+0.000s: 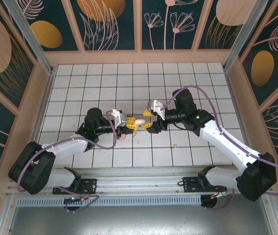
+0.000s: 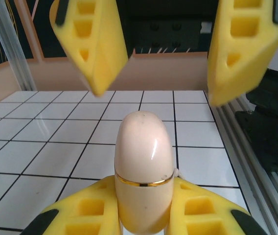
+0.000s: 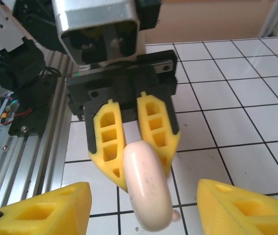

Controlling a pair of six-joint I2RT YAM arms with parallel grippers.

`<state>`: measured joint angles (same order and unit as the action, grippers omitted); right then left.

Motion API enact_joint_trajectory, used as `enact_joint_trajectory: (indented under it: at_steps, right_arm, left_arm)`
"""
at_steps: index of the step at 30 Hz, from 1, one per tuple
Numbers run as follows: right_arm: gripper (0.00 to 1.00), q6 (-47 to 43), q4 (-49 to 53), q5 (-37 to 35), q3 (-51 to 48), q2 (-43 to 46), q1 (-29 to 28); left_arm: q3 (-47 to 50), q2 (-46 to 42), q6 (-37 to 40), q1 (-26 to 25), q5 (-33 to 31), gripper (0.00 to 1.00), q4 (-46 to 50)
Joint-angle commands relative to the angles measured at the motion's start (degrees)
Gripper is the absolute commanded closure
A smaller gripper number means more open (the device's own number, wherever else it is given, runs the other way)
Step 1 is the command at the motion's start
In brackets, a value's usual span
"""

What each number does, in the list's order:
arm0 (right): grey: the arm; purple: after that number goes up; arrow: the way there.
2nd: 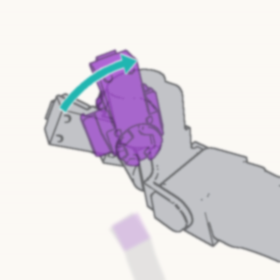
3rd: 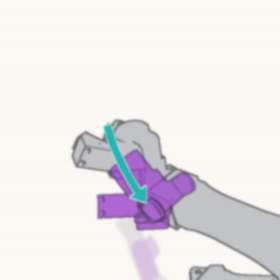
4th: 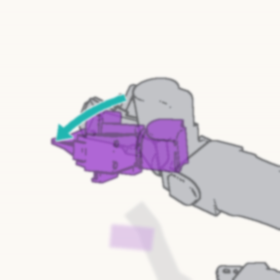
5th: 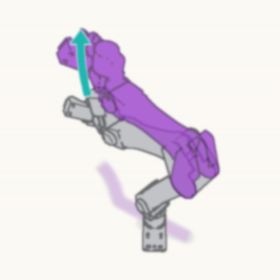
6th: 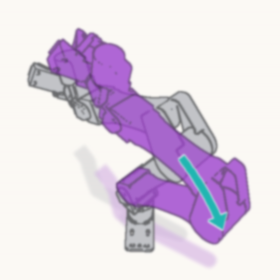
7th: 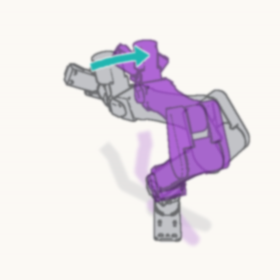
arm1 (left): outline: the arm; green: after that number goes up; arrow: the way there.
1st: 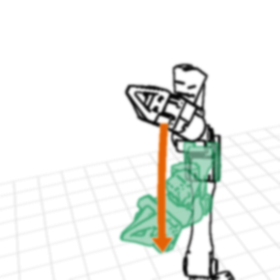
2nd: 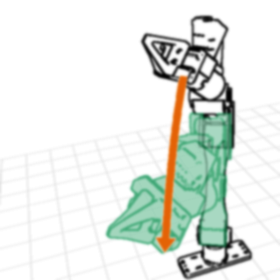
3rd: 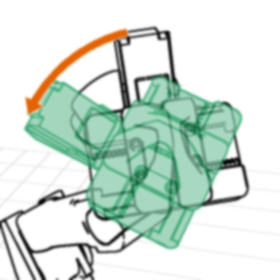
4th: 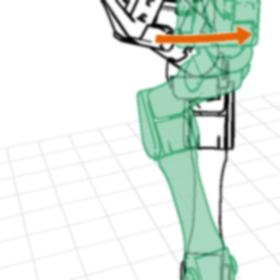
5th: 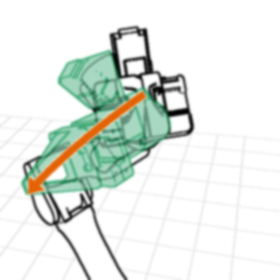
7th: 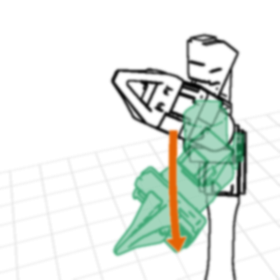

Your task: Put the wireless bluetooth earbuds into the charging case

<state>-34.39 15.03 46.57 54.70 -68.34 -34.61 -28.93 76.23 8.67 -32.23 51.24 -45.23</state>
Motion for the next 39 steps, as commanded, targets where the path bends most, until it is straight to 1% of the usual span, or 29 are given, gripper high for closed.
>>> enact_joint_trajectory:
  at_steps: [1, 12, 20, 28, 39]
  right_arm:
    - [0.41, -3.26, -0.88, 3.71, 2.0, -1.07, -0.63]
    - [0.41, -2.26, -4.45, 0.75, 1.83, -3.49, -0.63]
    - [0.44, -0.21, -7.47, 0.13, 2.17, -5.14, 1.01]
    - [0.45, 1.61, -10.01, 1.18, 2.34, -4.79, 2.77]
    - [0.45, 2.4, -11.01, 2.45, 1.78, -3.25, 2.88]
  left_arm:
    - [-2.08, -0.95, -0.58, -0.07, 2.28, 0.81, -2.49]
    - [-2.28, -2.1, -0.57, -0.12, 2.99, 0.81, -1.53]
    - [-2.37, -2.75, 0.13, -0.12, 3.25, 0.81, 0.0]
    - [-2.41, -2.84, 1.75, -0.07, 2.72, 0.81, 2.35]
    - [-2.43, -2.61, 2.57, -0.12, 2.37, 0.81, 3.46]
